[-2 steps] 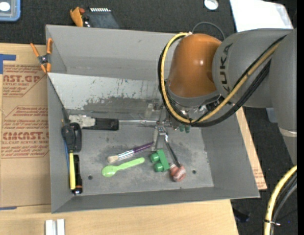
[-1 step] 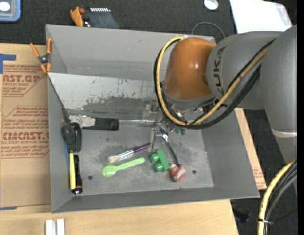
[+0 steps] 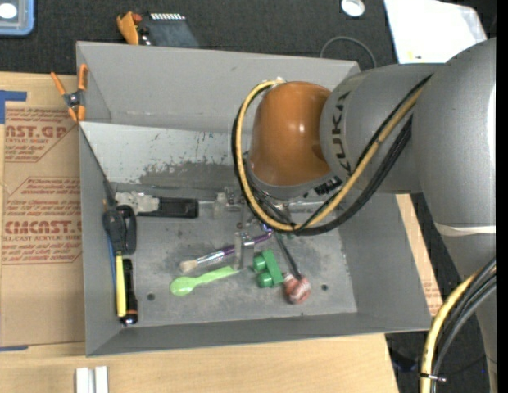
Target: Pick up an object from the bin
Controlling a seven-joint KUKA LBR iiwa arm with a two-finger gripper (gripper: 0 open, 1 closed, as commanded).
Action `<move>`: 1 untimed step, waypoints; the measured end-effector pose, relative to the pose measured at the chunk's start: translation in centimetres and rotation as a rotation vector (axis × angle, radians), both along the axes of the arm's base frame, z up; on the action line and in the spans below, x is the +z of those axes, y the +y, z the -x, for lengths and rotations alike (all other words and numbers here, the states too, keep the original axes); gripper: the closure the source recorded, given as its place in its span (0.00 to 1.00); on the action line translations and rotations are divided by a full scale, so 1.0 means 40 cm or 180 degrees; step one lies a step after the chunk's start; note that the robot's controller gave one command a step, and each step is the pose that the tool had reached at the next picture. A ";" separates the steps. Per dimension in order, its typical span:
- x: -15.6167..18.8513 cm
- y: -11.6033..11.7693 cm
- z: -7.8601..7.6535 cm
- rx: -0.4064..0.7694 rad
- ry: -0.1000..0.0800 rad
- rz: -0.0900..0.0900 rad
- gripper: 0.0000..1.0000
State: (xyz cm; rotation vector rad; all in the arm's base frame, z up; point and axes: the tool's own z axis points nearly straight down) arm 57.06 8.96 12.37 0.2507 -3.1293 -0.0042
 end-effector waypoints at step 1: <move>-0.083 -0.017 -0.027 0.0081 -0.0036 0.0004 0.00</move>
Offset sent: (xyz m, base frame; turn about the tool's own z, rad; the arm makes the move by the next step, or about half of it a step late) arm 0.0003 0.0054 -0.0516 -0.1465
